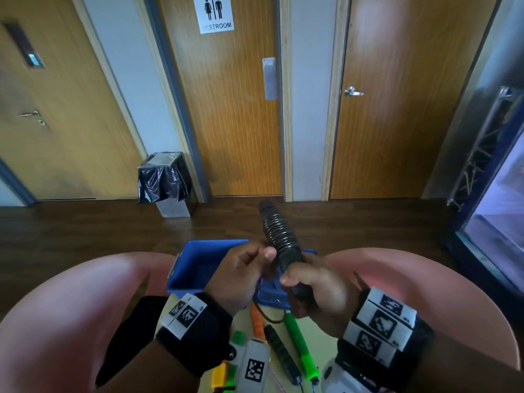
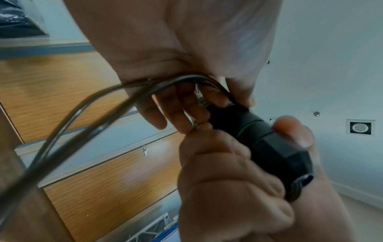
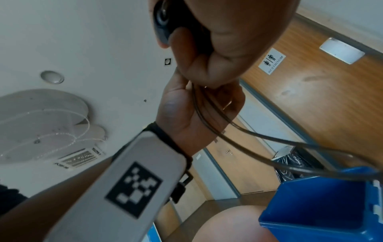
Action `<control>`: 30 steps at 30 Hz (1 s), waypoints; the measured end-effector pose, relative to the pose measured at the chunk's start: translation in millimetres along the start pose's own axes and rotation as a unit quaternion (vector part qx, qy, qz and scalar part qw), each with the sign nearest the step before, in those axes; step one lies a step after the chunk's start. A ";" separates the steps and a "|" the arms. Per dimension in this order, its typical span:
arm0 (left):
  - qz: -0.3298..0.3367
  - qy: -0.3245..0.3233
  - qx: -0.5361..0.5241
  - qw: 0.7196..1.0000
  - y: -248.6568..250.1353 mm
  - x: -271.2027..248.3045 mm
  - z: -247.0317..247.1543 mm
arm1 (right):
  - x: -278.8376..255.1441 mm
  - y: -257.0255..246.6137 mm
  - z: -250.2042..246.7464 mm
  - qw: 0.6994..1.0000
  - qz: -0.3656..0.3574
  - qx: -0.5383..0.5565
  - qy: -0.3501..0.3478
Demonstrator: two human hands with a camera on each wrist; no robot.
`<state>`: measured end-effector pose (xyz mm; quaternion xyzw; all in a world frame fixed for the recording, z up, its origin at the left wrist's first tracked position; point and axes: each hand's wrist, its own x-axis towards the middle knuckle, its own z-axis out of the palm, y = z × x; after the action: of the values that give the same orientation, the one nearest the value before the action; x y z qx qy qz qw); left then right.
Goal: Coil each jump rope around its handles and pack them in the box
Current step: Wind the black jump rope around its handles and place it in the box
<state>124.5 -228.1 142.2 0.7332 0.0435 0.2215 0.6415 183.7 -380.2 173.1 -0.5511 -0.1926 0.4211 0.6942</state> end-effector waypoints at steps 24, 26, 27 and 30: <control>0.162 -0.033 0.248 0.955 34.8 14.1 -10.3 | 5.9 0.0 -21.4 0.989 0.039 0.037 -0.140; 0.223 -0.094 0.357 0.902 40.8 20.3 -19.2 | -0.2 -2.8 -25.9 0.987 0.083 -0.006 -0.140; 0.250 -0.125 0.411 0.868 43.3 22.6 -22.1 | -3.5 -3.7 -27.6 0.984 0.108 -0.032 -0.140; 0.314 -0.198 0.552 0.747 55.5 24.9 -23.0 | -12.8 -3.6 -31.8 0.974 0.155 -0.101 -0.129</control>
<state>125.9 -207.8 204.0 0.9592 -0.2017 0.1976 0.0131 200.9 -409.7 168.9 -0.5825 -0.2346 0.5697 0.5301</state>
